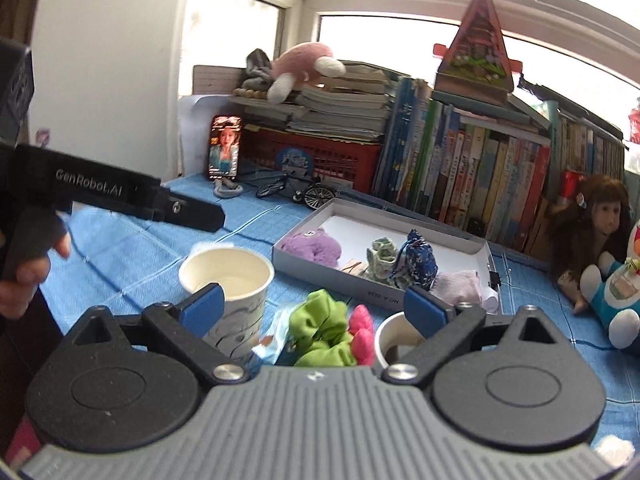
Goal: Organize soft objects
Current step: 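Move both tools back toward the green scrunchie and paper cups, then grasp the beige printed packet with the left gripper while the right grasps the blue mask pack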
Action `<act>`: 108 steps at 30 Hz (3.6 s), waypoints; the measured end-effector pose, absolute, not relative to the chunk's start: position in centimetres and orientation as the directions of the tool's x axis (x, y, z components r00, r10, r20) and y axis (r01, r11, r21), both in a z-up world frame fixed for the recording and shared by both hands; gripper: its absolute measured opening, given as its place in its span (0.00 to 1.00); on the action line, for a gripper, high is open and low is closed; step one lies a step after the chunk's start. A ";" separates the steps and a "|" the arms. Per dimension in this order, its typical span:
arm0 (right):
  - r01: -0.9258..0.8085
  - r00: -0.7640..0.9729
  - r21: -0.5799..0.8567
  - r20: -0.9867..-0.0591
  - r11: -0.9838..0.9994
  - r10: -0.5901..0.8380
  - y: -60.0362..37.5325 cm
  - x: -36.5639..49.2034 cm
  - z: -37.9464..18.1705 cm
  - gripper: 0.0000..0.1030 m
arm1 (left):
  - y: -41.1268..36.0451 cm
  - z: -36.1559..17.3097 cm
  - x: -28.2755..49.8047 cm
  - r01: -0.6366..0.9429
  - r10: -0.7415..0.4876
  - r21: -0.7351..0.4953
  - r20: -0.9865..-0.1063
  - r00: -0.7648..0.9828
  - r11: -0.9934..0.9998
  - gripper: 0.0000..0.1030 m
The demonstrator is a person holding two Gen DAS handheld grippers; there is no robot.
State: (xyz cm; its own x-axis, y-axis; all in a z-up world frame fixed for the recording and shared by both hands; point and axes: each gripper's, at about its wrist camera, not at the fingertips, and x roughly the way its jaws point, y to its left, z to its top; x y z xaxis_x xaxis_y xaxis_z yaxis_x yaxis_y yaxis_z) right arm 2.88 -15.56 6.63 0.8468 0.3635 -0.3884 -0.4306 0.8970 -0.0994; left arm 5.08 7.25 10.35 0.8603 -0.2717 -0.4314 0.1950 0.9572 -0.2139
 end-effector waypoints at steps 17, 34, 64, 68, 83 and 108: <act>-0.383 0.854 0.002 -0.381 0.924 0.355 -16.0 1.8 2.2 0.46 | 10.6 6.3 1.6 0.054 -0.136 -0.198 -0.427 0.894 0.979 0.93; -0.328 0.848 0.095 -0.409 0.940 0.338 -15.6 3.1 -0.4 0.32 | 10.3 1.5 2.0 0.066 -0.180 -0.222 -0.546 0.819 0.973 0.50; -0.265 0.817 0.338 -0.419 0.903 0.397 -15.2 6.4 -1.3 0.45 | 11.4 -0.6 6.5 -0.030 -0.255 -0.448 -0.561 0.788 0.893 0.11; -0.256 0.817 0.331 -0.428 0.908 0.386 -15.1 6.0 -1.2 0.30 | 11.6 -0.1 6.0 -0.025 -0.222 -0.398 -0.561 0.797 0.917 0.11; -0.269 0.817 0.245 -0.454 0.931 0.355 -15.5 4.0 -1.1 0.16 | 11.6 0.4 3.5 0.012 -0.169 -0.278 -0.546 0.820 0.960 0.11; -0.240 0.810 0.410 -0.415 0.880 0.414 -15.3 5.7 -1.3 0.11 | 9.0 0.1 2.6 0.052 -0.135 -0.169 -0.530 0.837 0.984 0.42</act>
State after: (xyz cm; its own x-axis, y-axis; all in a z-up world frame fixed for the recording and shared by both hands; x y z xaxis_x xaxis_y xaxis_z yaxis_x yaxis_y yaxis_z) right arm 5.72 -15.28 -1.28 0.8102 0.4138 -0.4152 -0.2396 0.8802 0.4096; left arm 2.62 9.00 0.08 0.8370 -0.1355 -0.5302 0.0525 0.9843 -0.1687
